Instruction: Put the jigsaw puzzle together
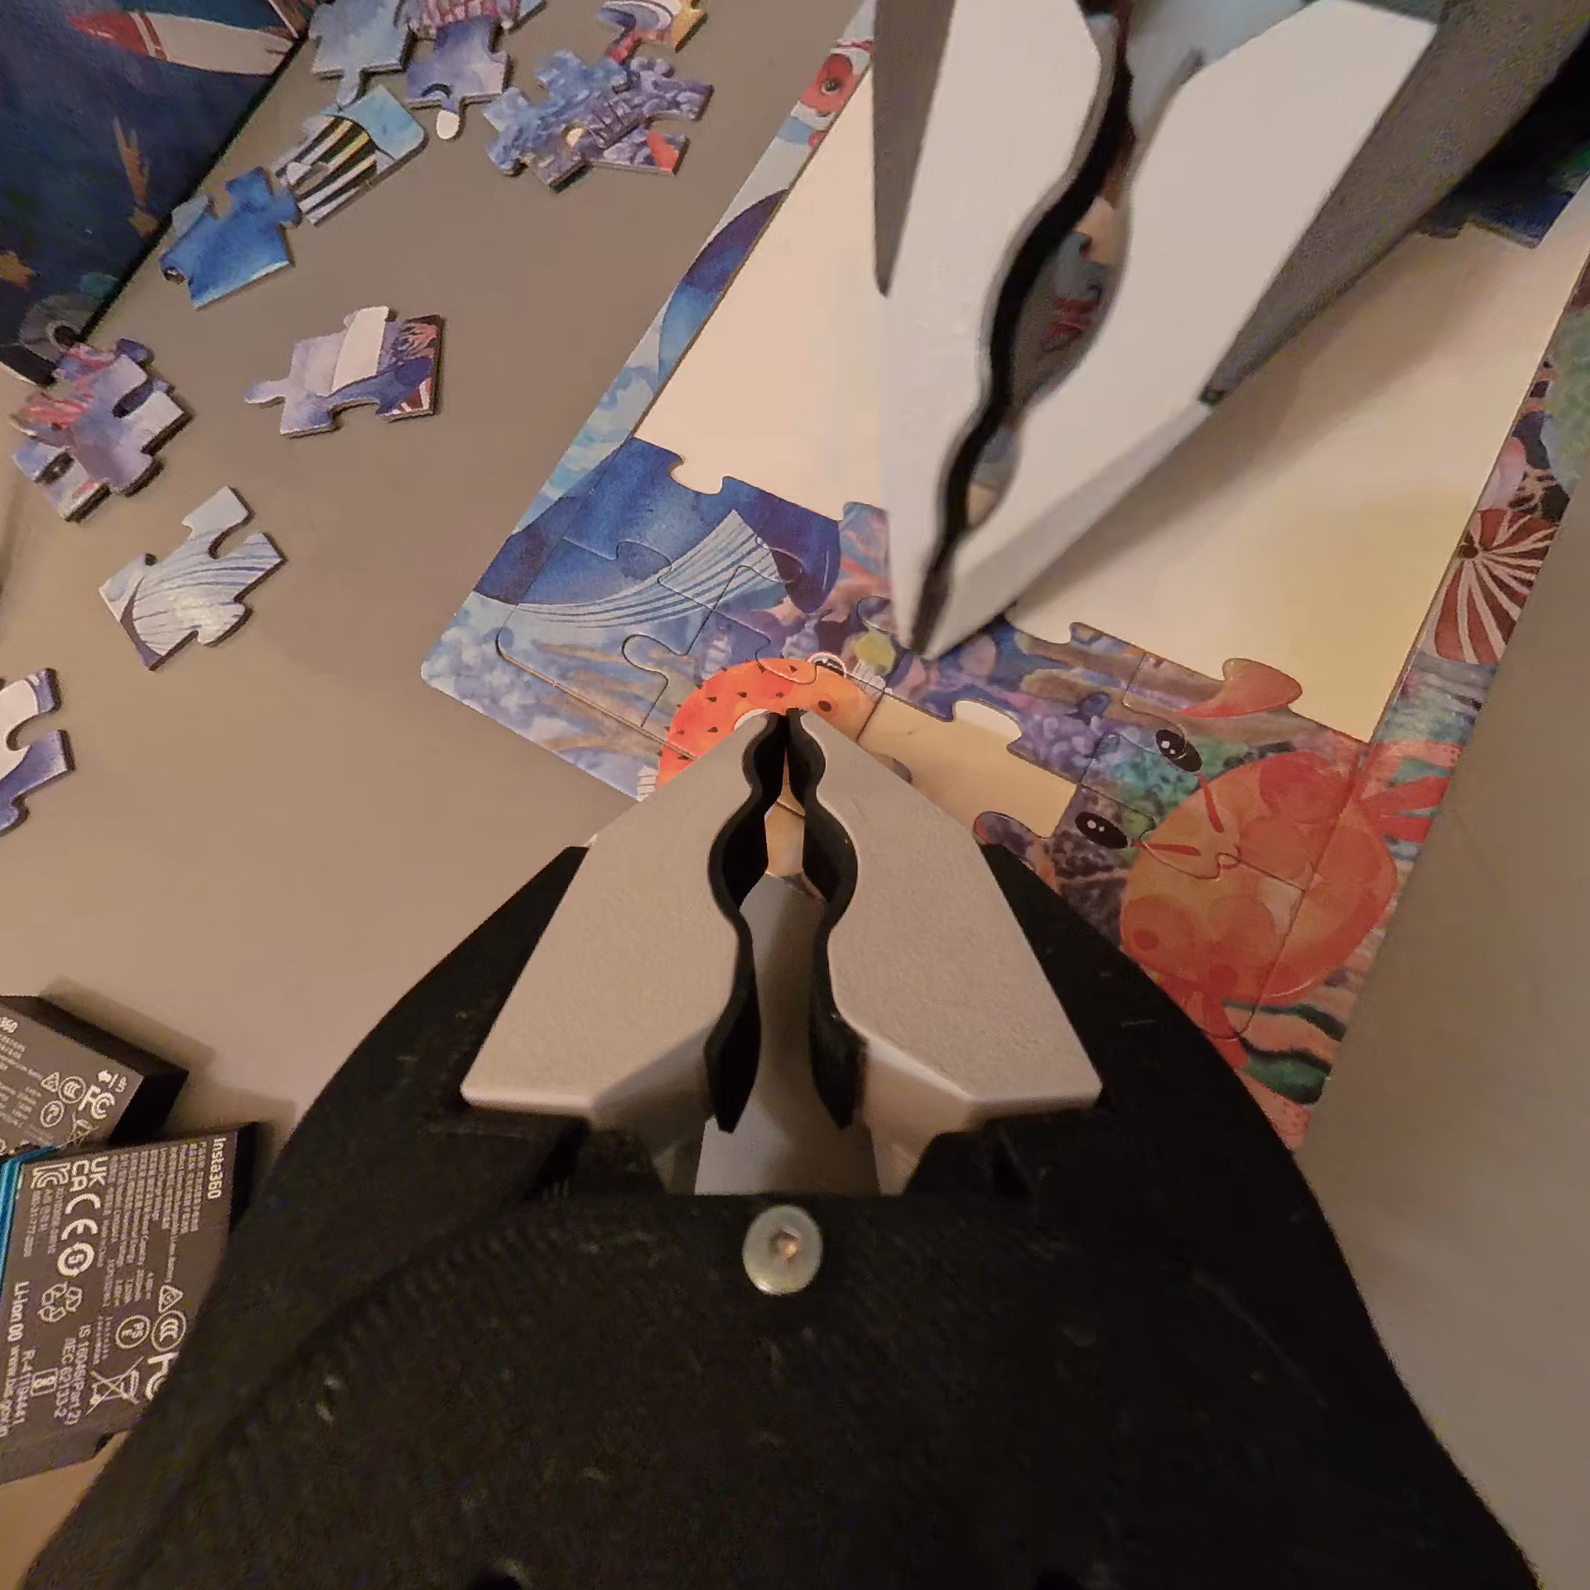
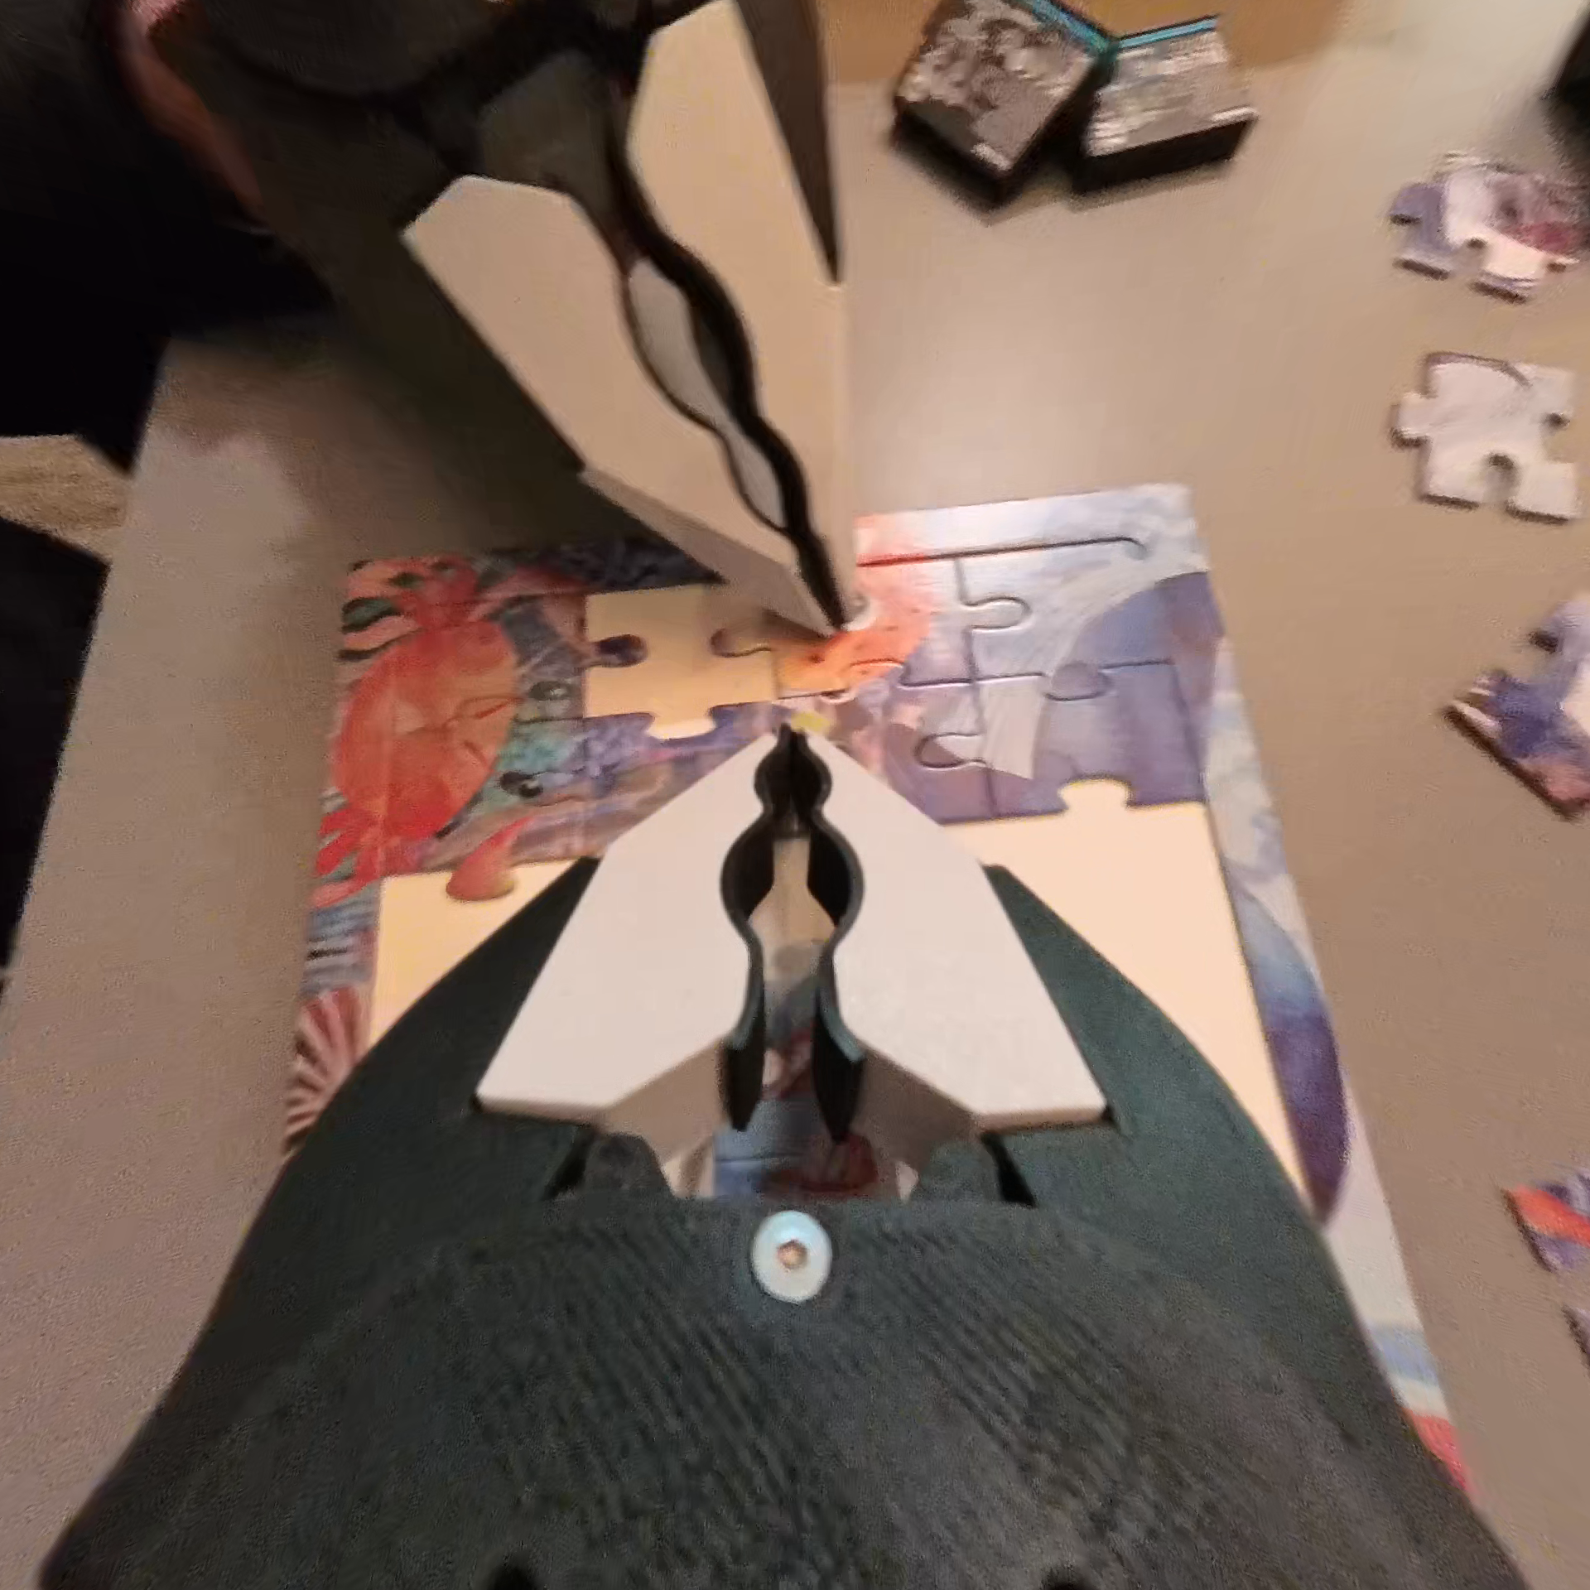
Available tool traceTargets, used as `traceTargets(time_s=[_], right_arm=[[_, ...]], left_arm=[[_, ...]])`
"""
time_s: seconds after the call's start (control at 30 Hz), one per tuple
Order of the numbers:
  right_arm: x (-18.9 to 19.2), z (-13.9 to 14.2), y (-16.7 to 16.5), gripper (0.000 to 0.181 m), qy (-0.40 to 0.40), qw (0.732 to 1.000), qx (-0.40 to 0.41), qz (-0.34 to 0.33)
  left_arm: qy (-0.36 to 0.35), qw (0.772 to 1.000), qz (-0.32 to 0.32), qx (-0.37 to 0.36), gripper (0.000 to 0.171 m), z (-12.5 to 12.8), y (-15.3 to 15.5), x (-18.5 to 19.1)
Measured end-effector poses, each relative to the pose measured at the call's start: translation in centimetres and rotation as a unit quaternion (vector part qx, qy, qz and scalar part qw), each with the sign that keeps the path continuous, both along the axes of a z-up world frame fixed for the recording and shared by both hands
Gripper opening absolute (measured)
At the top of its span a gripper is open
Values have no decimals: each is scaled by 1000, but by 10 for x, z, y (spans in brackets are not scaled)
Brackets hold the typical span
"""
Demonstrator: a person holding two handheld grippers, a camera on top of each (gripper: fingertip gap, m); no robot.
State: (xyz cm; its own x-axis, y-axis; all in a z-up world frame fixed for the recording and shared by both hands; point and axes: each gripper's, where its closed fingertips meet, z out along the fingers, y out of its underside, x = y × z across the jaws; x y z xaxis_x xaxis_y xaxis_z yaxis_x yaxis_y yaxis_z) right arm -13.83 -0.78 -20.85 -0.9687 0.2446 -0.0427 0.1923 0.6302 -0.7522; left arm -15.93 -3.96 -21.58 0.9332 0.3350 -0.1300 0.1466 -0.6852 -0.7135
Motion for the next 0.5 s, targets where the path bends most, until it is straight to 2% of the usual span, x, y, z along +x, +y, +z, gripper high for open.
traceTargets(time_s=[0.07, 0.1, 0.13, 0.2, 0.23, 0.3, 0.37, 0.43, 0.47, 0.5], right_arm=[[-26, 0, 9, 0, 52, 996, 19, -65], [-29, 1, 11, 0, 77, 994, 27, -69], [-23, 1, 8, 0, 83, 995, 27, -47], [16, 0, -5, 0, 20, 999, 1, 50], [20, 0, -7, 0, 2, 998, -1, 55], [-9, 0, 2, 0, 53, 998, 20, -19], [-18, 0, 13, 0, 102, 993, 43, -31], [16, -1, 6, 0, 26, 998, 19, 46], [26, -1, 6, 0, -8, 998, 18, 61], [19, -1, 11, 0, 4, 999, 29, 38]], left_arm=[[1, 1000, 0, 0, 0, 0, 0, 0], [2, 1000, 0, -1, 0, 0, 0, 0], [4, 1000, 0, -2, 0, 0, 0, 0], [9, 1000, -1, -3, 0, 0, 0, 0], [10, 1000, -1, -4, 0, 0, 0, 0], [13, 1000, 0, -5, 0, 0, 0, 0], [18, 1000, 0, -7, 0, 0, 0, 0], [25, 1000, 0, -10, 0, 0, 0, 0], [28, 1000, 0, -11, 0, 0, 0, 0], [30, 999, 0, -11, 0, 0, 0, 0]])
